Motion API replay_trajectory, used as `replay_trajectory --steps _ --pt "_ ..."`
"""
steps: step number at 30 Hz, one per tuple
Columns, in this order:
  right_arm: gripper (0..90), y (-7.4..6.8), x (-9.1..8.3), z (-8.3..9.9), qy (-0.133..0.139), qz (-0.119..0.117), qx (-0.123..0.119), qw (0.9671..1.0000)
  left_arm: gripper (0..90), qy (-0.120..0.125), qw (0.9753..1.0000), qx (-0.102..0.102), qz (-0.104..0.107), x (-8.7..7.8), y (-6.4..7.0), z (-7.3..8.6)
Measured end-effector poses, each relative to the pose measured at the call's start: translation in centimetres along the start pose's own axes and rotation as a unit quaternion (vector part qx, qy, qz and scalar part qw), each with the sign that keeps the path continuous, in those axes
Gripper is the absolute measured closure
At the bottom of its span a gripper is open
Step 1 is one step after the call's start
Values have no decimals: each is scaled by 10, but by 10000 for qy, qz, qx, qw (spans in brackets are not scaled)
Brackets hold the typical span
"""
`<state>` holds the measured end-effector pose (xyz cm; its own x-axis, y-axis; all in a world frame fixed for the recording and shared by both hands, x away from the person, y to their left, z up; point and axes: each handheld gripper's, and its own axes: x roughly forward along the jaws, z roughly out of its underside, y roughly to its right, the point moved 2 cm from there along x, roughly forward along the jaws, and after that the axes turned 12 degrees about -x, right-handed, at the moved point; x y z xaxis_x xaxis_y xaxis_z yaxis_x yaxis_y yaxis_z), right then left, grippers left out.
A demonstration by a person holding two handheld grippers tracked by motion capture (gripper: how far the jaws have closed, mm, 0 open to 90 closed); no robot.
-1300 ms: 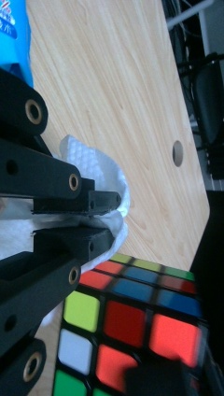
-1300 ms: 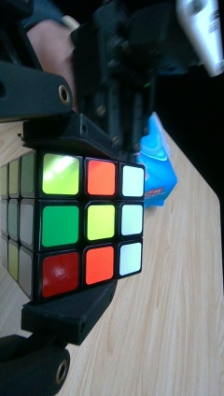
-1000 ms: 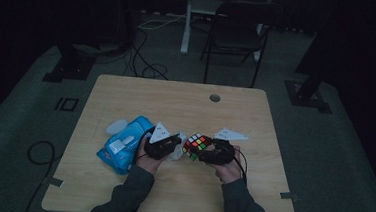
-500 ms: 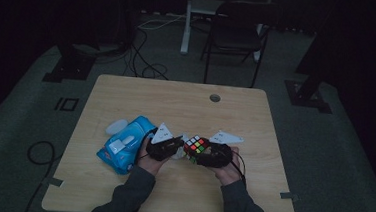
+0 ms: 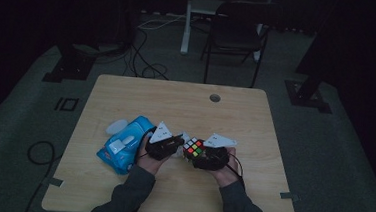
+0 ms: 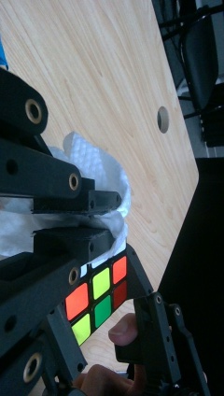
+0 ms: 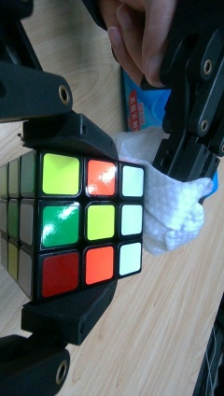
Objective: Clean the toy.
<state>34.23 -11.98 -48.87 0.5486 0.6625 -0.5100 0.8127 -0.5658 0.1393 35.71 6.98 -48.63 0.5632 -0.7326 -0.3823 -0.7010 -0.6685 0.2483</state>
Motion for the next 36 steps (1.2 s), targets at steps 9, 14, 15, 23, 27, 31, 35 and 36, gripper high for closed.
replay_trajectory --steps 9,14,15,23,27,31,35,36 --pt "340 1 -1 1 -51 58 -47 10000 836 -155 9998 -77 -26 6 -3 9" --pt "341 1 -1 2 -63 37 -48 10000 836 -175 9998 -98 -26 6 -3 10" --pt "341 1 -1 2 -54 29 -53 10000 836 -189 9998 -93 -38 6 -4 10" --pt "341 7 -10 -3 240 -46 88 9997 837 -366 9993 -108 -23 11 -4 18" --pt "341 11 -14 -6 369 -14 173 9992 837 -547 9985 -73 -45 14 -4 25" --pt "341 13 -16 -7 450 47 205 9988 836 -599 9982 -91 -21 15 -4 29" --pt "341 10 -14 -6 377 -36 128 9992 837 -570 9983 -109 43 14 -6 25" --pt "341 8 -13 -5 356 -76 91 9993 836 -553 9984 -114 55 13 -6 24"
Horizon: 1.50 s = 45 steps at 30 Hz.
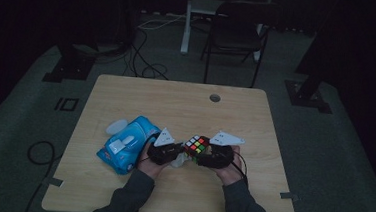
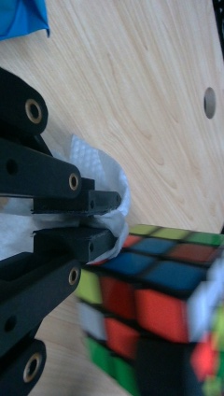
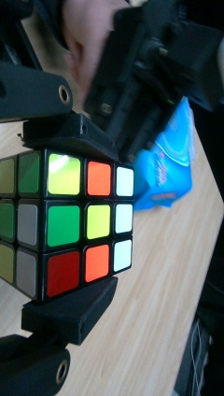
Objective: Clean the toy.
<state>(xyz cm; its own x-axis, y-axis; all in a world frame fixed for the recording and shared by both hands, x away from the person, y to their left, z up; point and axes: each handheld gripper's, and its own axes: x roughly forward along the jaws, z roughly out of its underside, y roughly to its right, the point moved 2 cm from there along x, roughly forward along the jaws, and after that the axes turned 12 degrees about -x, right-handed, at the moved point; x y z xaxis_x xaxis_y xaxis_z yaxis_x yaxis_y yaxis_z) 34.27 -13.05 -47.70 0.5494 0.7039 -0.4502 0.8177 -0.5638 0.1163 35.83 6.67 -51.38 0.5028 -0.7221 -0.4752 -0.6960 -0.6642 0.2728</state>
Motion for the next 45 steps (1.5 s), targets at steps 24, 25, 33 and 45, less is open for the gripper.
replay_trajectory --steps 24,25,33,45 --pt "340 -20 9 4 47 -419 -414 9983 835 257 9988 -240 353 -9 -8 -20" --pt "340 -20 8 4 58 -398 -407 9984 835 220 9988 -247 350 -8 -8 -18" --pt "340 -8 -1 0 263 -224 -262 9991 833 -37 9996 -129 261 -4 -5 -5" --pt "340 7 -4 4 254 210 -95 9994 830 -119 9990 -53 -429 -13 -10 9"
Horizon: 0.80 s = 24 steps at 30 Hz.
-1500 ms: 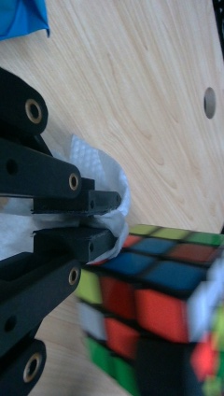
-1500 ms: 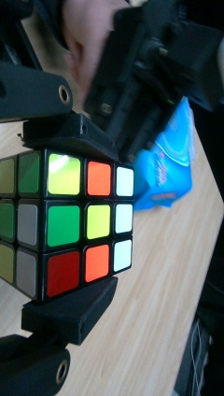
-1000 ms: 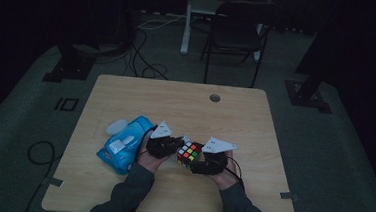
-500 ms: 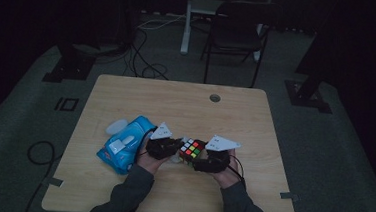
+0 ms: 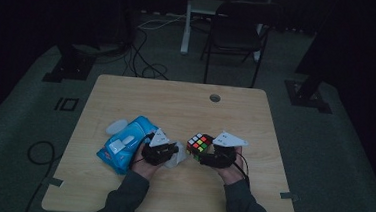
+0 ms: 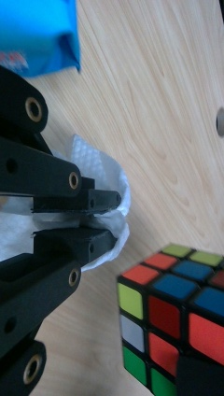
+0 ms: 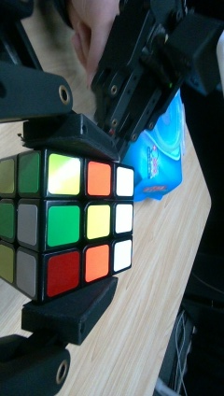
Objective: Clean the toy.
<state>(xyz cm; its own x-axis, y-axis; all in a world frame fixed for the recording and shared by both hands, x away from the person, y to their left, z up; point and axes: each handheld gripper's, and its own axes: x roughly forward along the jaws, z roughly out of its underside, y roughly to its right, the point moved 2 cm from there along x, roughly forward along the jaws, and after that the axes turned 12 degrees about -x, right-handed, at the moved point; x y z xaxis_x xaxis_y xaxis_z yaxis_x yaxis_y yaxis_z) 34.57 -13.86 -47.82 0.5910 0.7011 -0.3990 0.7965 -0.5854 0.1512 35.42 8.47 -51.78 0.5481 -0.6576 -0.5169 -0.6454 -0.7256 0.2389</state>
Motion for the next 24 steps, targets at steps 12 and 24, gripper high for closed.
replay_trajectory --steps 12,24 --pt "341 6 2 8 -176 284 -43 9994 830 -32 9983 -67 -586 -2 -12 13" --pt "340 16 7 26 -374 496 112 9980 815 -100 9972 -108 -739 -4 -17 21"
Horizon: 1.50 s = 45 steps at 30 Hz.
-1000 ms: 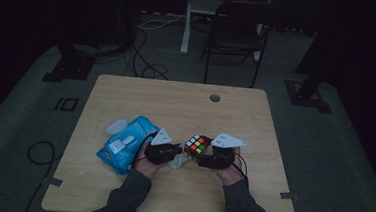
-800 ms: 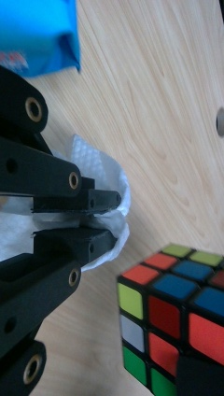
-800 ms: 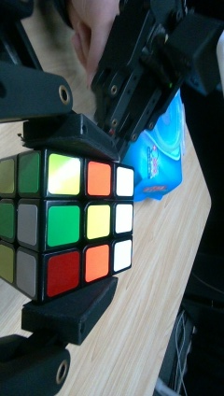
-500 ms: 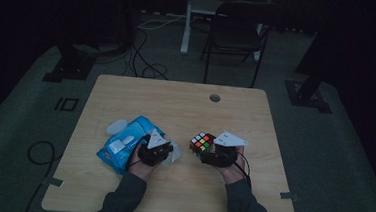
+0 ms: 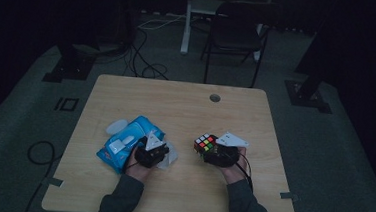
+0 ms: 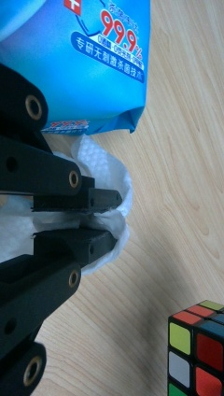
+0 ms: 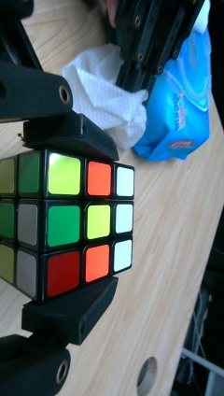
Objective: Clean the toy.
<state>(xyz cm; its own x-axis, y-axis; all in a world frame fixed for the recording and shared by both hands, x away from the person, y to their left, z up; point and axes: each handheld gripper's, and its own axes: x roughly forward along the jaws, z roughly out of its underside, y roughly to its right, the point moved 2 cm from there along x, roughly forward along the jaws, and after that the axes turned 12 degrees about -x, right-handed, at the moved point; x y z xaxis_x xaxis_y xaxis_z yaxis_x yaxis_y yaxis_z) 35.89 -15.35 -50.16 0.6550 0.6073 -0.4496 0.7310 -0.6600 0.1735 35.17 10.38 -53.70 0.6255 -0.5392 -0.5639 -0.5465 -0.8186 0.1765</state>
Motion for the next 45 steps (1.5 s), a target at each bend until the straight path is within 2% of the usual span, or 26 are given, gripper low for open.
replay_trajectory --steps 6,12,27,39,43,45 --pt "341 4 6 10 -167 91 23 9998 799 -18 10000 13 -32 1 0 4" --pt "340 8 10 20 -279 210 96 9993 787 -23 10000 -78 5 1 -1 7" --pt "340 14 21 31 -434 300 174 9985 696 -1 9998 -166 71 -2 -2 12" --pt "337 12 19 40 -525 420 119 9977 622 -18 9998 -188 82 -5 -3 14" --pt "324 11 18 41 -581 324 158 9977 604 -8 9998 -201 95 -6 -3 15" --pt "270 11 18 41 -617 292 180 9975 595 3 9997 -211 93 -7 -3 15"
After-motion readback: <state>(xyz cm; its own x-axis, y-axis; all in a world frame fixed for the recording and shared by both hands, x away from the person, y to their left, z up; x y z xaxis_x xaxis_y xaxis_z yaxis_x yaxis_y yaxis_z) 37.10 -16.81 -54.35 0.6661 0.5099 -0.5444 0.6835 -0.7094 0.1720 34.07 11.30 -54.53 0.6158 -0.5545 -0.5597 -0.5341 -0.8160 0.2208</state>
